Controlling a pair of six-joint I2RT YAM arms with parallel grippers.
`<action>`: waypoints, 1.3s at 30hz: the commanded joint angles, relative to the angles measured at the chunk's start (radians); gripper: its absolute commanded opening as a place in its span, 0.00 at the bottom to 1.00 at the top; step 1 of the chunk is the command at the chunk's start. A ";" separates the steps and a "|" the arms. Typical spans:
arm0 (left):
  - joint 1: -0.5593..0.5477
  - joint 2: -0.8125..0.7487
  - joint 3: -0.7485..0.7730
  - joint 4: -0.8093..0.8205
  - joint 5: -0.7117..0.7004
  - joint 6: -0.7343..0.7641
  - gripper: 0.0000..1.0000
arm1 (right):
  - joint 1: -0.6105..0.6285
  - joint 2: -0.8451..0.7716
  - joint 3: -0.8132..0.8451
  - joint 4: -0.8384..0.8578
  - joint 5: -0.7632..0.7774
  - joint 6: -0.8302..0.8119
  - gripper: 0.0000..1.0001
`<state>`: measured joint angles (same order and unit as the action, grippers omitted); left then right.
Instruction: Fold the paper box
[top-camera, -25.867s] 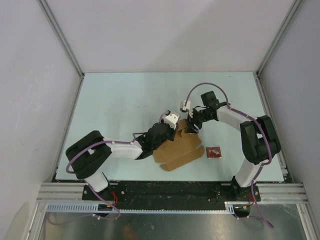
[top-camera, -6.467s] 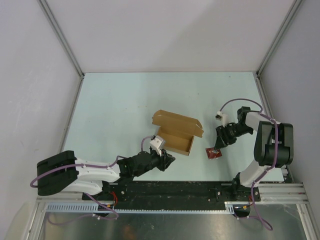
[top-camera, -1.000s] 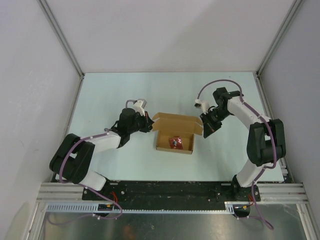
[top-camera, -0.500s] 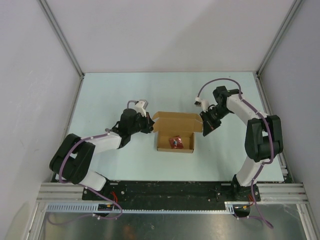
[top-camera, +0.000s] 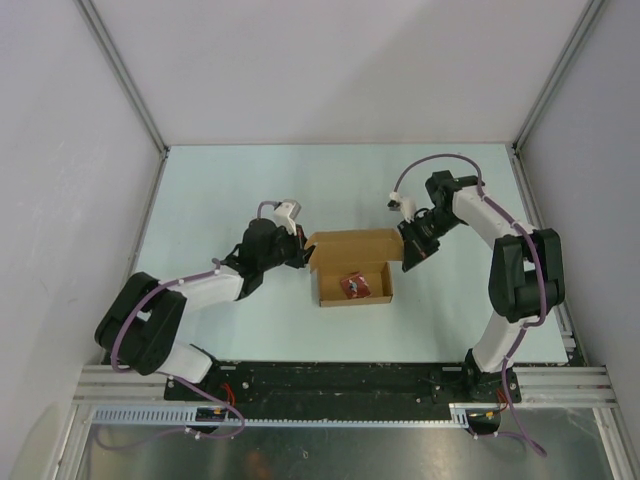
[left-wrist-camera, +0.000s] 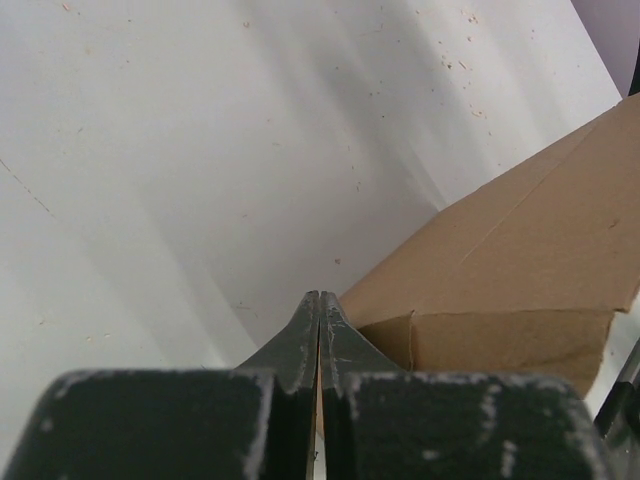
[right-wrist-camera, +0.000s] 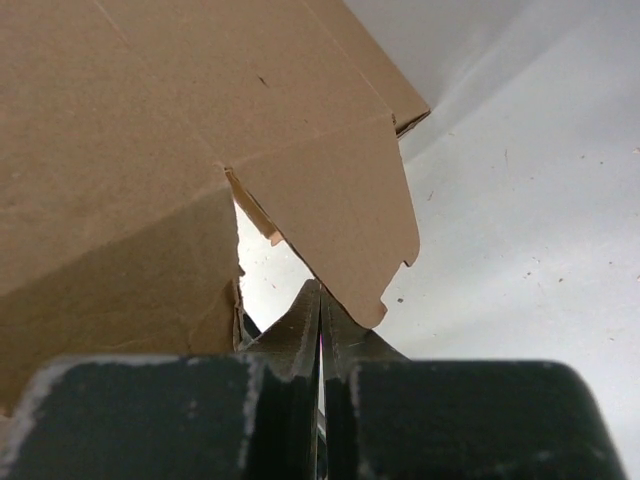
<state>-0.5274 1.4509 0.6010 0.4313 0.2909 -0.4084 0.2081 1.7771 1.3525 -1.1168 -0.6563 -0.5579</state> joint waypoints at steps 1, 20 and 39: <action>-0.006 -0.034 -0.003 0.020 -0.004 0.008 0.00 | -0.033 -0.002 0.043 -0.029 -0.002 -0.022 0.00; -0.006 -0.096 -0.070 0.020 -0.047 0.011 0.00 | -0.121 0.166 0.240 -0.043 0.064 0.001 0.00; -0.026 -0.165 -0.125 0.020 -0.041 -0.010 0.00 | -0.072 0.166 0.220 -0.137 -0.035 -0.076 0.00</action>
<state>-0.5381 1.3193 0.4858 0.4305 0.2539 -0.4103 0.1173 1.9488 1.5558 -1.2243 -0.6544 -0.6090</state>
